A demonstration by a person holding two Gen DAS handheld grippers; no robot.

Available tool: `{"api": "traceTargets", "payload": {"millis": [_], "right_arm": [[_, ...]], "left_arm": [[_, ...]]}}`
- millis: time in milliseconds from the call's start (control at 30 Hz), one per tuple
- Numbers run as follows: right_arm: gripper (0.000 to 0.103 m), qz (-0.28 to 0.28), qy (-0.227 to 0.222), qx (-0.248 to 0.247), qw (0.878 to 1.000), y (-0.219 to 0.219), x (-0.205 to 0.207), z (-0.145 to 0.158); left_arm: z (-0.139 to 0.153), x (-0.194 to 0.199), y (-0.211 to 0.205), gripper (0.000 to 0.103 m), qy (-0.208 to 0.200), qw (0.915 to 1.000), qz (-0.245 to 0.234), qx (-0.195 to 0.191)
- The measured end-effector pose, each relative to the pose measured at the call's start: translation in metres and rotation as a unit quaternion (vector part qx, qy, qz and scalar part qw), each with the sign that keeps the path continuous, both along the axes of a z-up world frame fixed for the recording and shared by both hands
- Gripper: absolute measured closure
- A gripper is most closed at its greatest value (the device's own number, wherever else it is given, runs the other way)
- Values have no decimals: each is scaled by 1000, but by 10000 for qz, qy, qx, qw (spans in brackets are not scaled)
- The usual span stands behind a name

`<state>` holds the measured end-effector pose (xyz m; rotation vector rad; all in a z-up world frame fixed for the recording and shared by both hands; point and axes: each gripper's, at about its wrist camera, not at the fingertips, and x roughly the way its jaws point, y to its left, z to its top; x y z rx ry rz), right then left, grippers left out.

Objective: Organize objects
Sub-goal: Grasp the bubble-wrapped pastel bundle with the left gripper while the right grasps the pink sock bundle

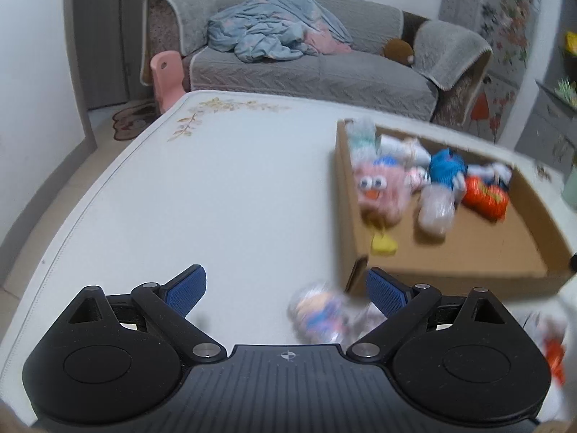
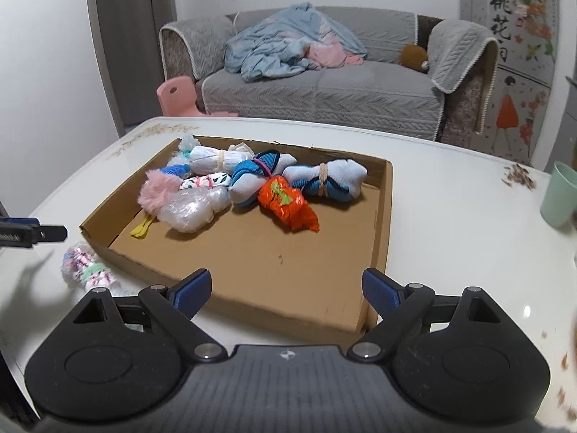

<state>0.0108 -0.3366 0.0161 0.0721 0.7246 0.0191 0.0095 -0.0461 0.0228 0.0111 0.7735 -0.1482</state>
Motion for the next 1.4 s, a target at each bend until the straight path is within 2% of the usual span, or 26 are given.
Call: {"api": "traceTargets", "payload": {"millis": [100,367,433,500,567,667,700,767,800,1233,1400], "right_arm": [[15,-108,-31,16,9999,5,-14,-9],[19,-77,114,13,9999,22,-26,-29],[24,19,185,-1,9998,28,-24,-36],[34,95,269,-58,9996,31,-22,-42],[42,179,349,-49,9992,33,-21,-47],[47,377,341,3,9987,33,-26,-48],[54,413,333,22,9986,33,-27,-48],[58,472,304,37,9984,33,-31,-47],[58,495,286,-5,9984,33,-33,-46],[60,522,126,166,9984,9,-50,-41],[61,529,-9,116,9985,0,-57,-30]], "left_arm": [[-11,-6,-2,6,-47,9996,-58,273],[-27,-7,-10,7,-125,9972,-357,643],[-30,-4,-13,8,-127,9966,-436,685],[-34,-1,-16,14,-134,9956,-545,750],[-39,4,-18,24,-44,9954,-652,706],[-40,6,-16,31,-53,9959,-719,549],[-40,5,-17,34,-58,9957,-770,516],[-39,2,-18,54,-71,9946,-932,448],[-39,-1,-19,57,-75,9941,-992,424],[-35,-19,-5,59,-112,9946,-958,391],[-21,-31,5,59,-253,9949,-891,390]]}}
